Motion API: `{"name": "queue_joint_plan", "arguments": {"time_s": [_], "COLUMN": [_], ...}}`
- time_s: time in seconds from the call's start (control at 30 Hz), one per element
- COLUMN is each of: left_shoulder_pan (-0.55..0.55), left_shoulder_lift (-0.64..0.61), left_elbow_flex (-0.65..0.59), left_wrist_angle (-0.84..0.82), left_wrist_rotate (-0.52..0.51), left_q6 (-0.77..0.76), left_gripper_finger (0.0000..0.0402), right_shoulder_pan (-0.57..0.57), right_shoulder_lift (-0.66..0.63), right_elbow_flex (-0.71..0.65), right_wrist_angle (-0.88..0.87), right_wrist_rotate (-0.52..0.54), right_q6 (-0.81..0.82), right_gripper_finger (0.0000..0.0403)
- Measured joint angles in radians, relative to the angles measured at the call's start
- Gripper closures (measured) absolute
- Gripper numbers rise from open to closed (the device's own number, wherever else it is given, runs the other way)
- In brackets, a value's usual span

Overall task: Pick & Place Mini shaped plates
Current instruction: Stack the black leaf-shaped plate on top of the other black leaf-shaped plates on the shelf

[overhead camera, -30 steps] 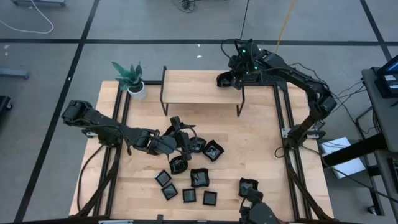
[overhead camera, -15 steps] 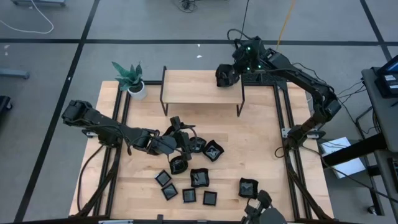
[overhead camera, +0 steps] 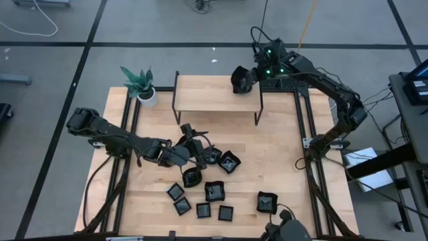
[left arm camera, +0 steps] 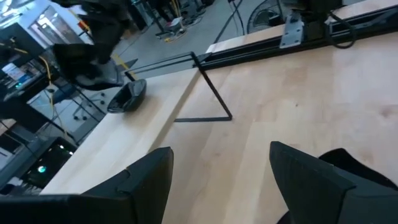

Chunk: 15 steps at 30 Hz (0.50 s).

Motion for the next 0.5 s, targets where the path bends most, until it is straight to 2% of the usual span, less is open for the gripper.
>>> {"name": "queue_joint_plan", "arguments": {"time_s": [0.23,0.5], "left_shoulder_pan": [0.0,0.0], "left_shoulder_lift": [0.0,0.0], "left_elbow_flex": [0.0,0.0], "left_wrist_angle": [-0.007,-0.053], "left_wrist_rotate": [-0.002,-0.002], "left_q6": [-0.025,-0.026], "left_gripper_finger": [0.0133,0.0133], "right_shoulder_pan": [-0.016,0.013], "right_shoulder_lift": [-0.002,-0.031], "right_elbow_flex": [-0.093,-0.219], "right_wrist_angle": [0.072,0.222], "right_wrist_rotate": [-0.008,-0.006], "right_q6": [0.155,0.185], "right_gripper_finger": [0.0403,0.0386]}}
